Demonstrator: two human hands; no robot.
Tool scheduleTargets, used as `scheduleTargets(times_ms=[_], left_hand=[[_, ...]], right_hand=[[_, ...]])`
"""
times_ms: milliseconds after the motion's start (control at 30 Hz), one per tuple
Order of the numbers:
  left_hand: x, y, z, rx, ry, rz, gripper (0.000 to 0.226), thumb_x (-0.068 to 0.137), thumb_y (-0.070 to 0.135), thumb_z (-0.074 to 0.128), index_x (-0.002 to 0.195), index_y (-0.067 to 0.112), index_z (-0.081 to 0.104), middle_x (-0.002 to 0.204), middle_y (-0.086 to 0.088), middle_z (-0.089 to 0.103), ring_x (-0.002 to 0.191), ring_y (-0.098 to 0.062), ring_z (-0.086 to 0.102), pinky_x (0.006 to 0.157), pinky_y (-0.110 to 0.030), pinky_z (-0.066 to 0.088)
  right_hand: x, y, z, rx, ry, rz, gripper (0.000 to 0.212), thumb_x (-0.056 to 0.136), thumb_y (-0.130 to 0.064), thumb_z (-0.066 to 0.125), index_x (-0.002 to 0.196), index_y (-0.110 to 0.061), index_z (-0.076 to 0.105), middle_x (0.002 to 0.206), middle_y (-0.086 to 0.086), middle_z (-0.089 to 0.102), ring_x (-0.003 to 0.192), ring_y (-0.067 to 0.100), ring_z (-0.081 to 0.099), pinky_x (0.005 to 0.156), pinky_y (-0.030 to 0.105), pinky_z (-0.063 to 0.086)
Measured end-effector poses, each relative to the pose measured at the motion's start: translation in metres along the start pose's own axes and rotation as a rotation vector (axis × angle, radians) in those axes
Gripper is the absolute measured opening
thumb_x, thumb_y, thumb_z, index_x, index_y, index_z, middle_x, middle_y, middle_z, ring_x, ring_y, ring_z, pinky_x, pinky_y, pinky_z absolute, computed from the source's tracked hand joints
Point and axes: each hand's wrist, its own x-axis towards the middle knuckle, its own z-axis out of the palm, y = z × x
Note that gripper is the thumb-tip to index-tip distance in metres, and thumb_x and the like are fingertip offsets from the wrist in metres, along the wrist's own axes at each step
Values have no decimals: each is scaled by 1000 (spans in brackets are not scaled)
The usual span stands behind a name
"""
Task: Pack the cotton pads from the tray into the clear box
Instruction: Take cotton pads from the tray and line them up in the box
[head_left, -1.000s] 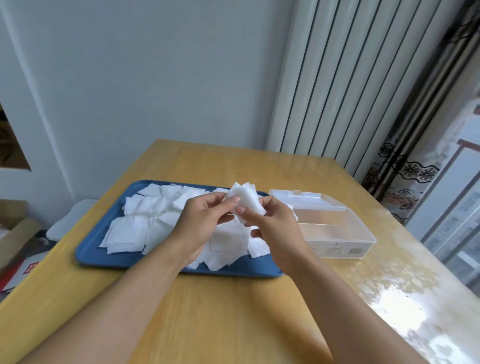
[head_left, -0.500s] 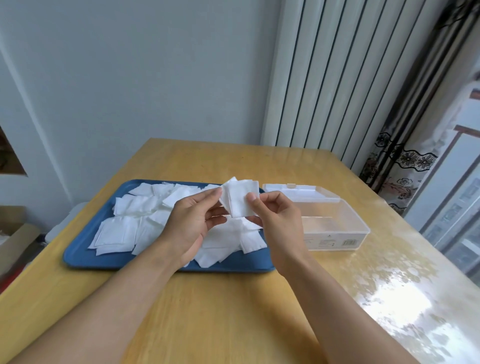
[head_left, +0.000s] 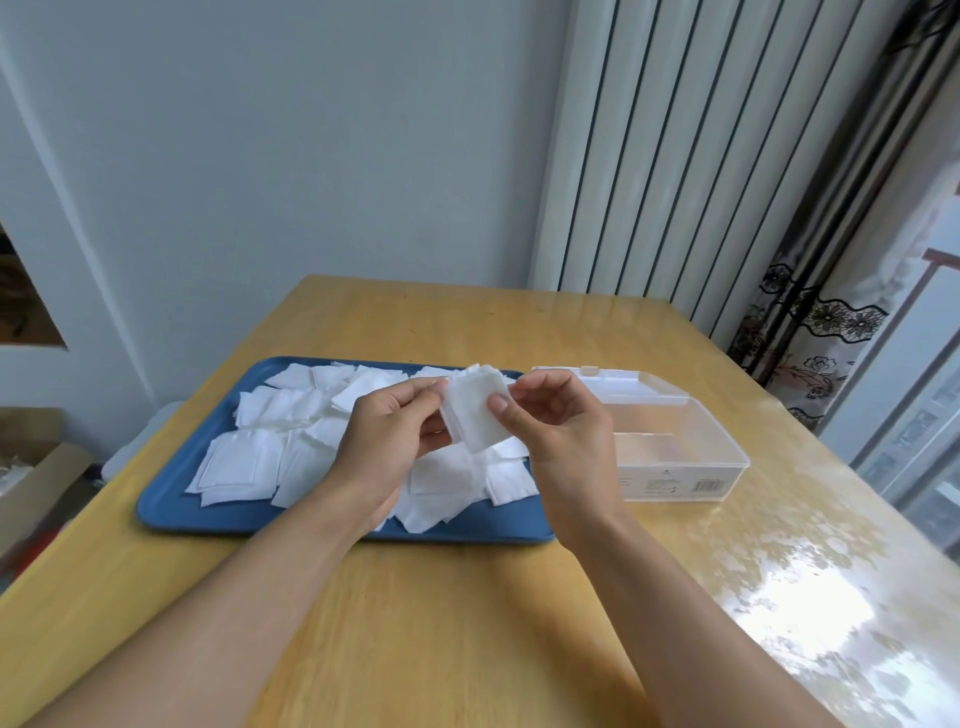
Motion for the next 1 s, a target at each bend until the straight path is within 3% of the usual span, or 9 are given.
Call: scheduleTargets(times_ms=[167,267,400,500,600,700,800,867,1000], left_hand=[[-6,3,5,-109,-127,-78,31,106,23,49,111,3,72,107,-17,77,102,-27,74,88,-35,59],[-8,3,7,-107,-159,-79,33,98,29,60,114,2,70,108,-17,77,105,-31,74,93,-37,58],[-6,-4,6,-4,-121,-9,19,93,9,69,111,4,70,103,-18,77,102,-34,74,98,-45,56],[-4,-4,4,6,-69,-15,19,96,13,67,112,1,68,103,-20,77,102,-35,74,100,-50,55],[-1,-3,3,-40,-30,-41,17,94,23,72,100,7,69,104,-23,73,99,-36,70,104,-58,51],[5,2,-1,-121,68,-47,20,100,20,63,109,2,60,113,-29,71,103,-37,72,93,-53,59],[11,14,-13,-272,142,-95,25,105,14,52,123,-3,53,110,-26,73,94,-35,76,78,-44,64],[14,18,-22,-290,168,-117,29,104,11,54,129,-4,51,110,-23,73,91,-33,77,76,-42,65],[16,13,-30,-211,189,-115,27,100,0,58,126,-3,54,113,-19,74,94,-29,77,74,-36,64]], right_hand=[[-2,3,1,-27,42,1,23,81,-1,81,85,-18,67,81,-9,69,79,9,65,74,20,50],[-2,4,1,-42,68,-3,22,81,-1,82,87,-17,67,82,-9,69,77,8,63,72,19,50],[-1,5,0,-71,61,25,23,80,-5,83,91,-18,68,87,-8,68,74,6,60,70,19,49],[0,5,-1,-134,16,111,32,77,-10,87,101,-21,69,90,-5,64,74,6,57,67,15,48],[-1,5,0,-193,-11,177,42,74,-16,90,108,-25,68,89,-2,60,76,7,58,67,16,48],[0,7,-1,-342,-4,117,39,75,-25,90,106,-29,67,91,-6,64,74,5,58,70,20,48],[1,11,-1,-637,-66,-21,20,84,-28,82,98,-31,68,89,-13,66,71,1,57,67,15,43],[-2,16,2,-842,-192,-61,20,88,-29,78,106,-31,70,98,-16,65,82,-1,58,71,12,40],[-7,26,10,-1157,-421,-85,55,89,-41,74,140,-29,58,130,-13,55,119,10,46,94,25,42]])
